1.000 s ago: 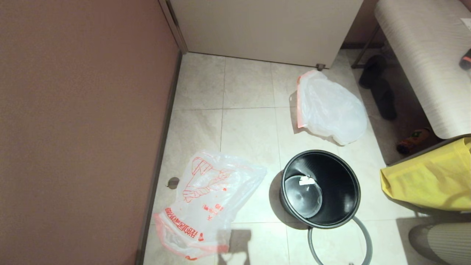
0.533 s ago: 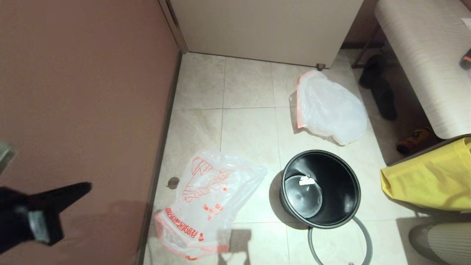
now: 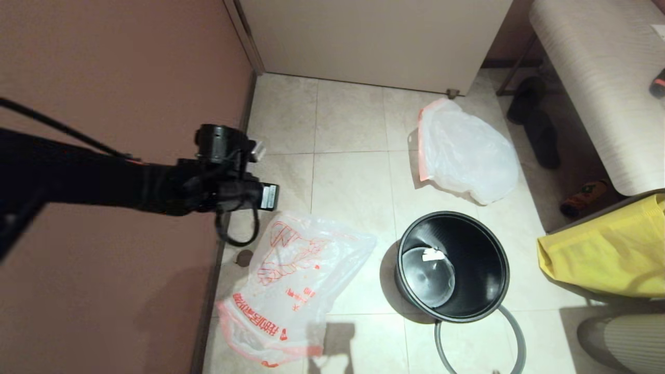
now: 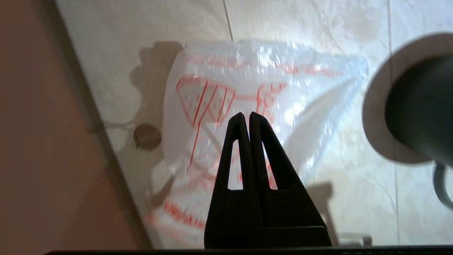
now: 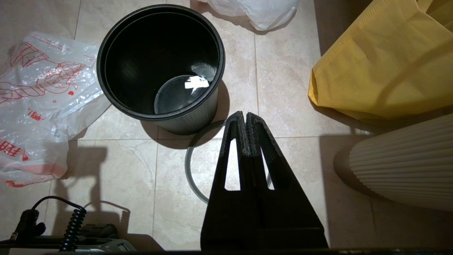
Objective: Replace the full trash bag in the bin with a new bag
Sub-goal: Pick up a new trash bag
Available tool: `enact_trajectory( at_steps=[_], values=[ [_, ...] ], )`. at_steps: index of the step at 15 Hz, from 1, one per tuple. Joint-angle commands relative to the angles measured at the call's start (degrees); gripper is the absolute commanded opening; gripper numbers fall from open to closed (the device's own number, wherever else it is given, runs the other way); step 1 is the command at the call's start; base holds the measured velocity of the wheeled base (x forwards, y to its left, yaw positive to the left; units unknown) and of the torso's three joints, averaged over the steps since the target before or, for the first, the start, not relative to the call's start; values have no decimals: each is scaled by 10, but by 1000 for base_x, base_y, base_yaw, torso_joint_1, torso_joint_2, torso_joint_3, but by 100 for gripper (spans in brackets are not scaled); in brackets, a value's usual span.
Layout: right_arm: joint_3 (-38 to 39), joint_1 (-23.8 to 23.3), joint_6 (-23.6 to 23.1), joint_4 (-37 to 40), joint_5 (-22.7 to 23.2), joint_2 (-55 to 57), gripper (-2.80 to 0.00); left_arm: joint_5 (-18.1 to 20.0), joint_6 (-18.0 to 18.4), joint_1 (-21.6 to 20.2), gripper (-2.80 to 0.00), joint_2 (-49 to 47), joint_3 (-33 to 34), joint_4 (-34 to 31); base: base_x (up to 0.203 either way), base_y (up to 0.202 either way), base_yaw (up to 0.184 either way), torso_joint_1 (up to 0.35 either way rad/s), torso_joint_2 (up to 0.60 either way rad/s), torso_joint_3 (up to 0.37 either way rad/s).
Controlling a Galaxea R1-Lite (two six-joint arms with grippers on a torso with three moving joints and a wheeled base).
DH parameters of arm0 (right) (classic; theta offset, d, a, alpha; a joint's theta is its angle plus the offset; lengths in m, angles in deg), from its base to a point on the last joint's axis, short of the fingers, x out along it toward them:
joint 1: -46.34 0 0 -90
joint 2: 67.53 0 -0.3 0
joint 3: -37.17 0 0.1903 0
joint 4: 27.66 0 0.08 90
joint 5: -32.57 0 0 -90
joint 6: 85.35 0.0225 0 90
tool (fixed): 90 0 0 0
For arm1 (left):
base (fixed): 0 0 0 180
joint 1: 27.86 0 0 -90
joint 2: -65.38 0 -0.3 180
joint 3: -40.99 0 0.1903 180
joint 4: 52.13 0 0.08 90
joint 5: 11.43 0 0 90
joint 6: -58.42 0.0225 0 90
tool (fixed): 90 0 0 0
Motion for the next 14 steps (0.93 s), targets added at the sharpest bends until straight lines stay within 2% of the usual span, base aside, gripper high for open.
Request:
enact_trajectory(
  at_steps=[1, 2, 4, 5, 7, 9, 11, 14],
  values=[
    [0, 0, 0, 0, 0, 1, -280, -11, -2, 5, -280, -244, -206, -37, 0, 0, 0, 0, 0, 0],
    [0, 0, 0, 0, 0, 1, -280, -10, 0, 3, -280, -293, -259, -55, 0, 0, 0, 0, 0, 0],
    [0, 0, 0, 0, 0, 1, -280, 6, 8, -2, -280, -367, -301, -78, 0, 0, 0, 0, 0, 0],
    [0, 0, 0, 0, 0, 1, -280, 23, 16, -9, 0, -392, -305, -81, 0, 0, 0, 0, 0, 0],
    [0, 0, 0, 0, 0, 1, -280, 39, 49, -26, 0, -420, -307, -54, 0, 0, 0, 0, 0, 0],
    [0, 0, 0, 0, 0, 1, -280, 42, 84, -45, 0, -462, -307, 31, 0, 0, 0, 0, 0, 0],
    [0, 0, 0, 0, 0, 1, -280, 66, 92, -56, 0, -475, -306, 64, 0, 0, 0, 0, 0, 0],
    [0, 0, 0, 0, 0, 1, -280, 69, 92, -56, 0, -478, -304, 73, 0, 0, 0, 0, 0, 0]
  ],
)
